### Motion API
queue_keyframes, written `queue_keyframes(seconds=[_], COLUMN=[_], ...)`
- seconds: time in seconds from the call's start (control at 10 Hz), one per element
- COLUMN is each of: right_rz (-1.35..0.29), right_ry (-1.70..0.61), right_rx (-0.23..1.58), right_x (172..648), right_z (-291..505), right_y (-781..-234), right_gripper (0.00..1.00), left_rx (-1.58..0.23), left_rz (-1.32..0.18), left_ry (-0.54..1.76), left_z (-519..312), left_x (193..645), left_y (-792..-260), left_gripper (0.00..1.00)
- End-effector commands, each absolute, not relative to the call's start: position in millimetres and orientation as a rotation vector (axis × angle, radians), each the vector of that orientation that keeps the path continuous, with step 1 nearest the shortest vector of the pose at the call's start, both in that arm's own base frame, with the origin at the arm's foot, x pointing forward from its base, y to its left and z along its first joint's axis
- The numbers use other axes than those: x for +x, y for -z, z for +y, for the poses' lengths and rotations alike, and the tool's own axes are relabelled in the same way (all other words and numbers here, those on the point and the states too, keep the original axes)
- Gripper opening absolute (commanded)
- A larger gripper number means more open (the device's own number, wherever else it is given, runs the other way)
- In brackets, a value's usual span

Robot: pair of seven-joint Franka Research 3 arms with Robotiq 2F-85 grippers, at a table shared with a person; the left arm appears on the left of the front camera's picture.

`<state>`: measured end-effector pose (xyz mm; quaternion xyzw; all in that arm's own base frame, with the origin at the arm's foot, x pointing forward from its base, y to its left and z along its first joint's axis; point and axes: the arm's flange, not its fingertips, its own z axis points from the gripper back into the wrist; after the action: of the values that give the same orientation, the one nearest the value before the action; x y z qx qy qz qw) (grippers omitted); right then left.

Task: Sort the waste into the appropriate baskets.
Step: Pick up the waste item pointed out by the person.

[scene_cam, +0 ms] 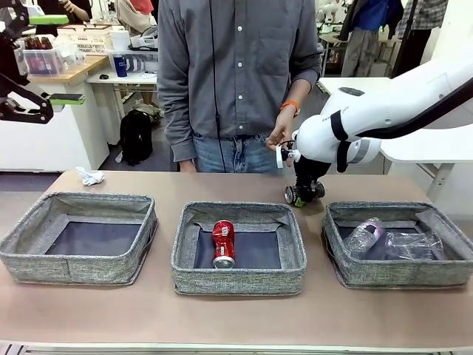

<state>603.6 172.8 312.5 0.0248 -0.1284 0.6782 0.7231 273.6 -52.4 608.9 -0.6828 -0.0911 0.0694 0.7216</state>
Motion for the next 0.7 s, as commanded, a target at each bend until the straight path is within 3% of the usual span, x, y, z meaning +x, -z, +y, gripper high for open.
queue_keyframes(seconds=[0.0, 0.1, 0.3, 0.4, 0.5, 0.6], right_rz=[-0.229, -0.180, -0.107, -0.119, -0.145, -0.235], right_ry=[-1.369, -1.318, -1.146, -1.073, -1.024, -0.961], right_rx=[0.056, 0.030, 0.009, 0.034, 0.038, 0.087], right_x=[589.6, 574.3, 530.6, 506.7, 486.4, 470.5], right_z=[164.7, 161.1, 157.4, 159.9, 163.8, 169.8], right_y=[-365.8, -403.6, -484.2, -515.4, -535.5, -543.2], right_gripper=[0.10, 0.00, 0.00, 0.13, 0.19, 0.00], left_rx=[-1.529, -1.529, -1.529, -1.529, -1.529, -1.529], left_rz=[-0.199, -0.199, -0.199, -0.199, -0.199, -0.199], left_ry=[-0.154, -0.154, -0.154, -0.154, -0.154, -0.154], left_z=[-55.5, -55.5, -55.5, -55.5, -55.5, -55.5], left_x=[272.8, 272.8, 272.8, 272.8, 272.8, 272.8], left_y=[-613.0, -613.0, -613.0, -613.0, -613.0, -613.0], left_gripper=[1.00, 1.00, 1.00, 1.00, 1.00, 1.00])
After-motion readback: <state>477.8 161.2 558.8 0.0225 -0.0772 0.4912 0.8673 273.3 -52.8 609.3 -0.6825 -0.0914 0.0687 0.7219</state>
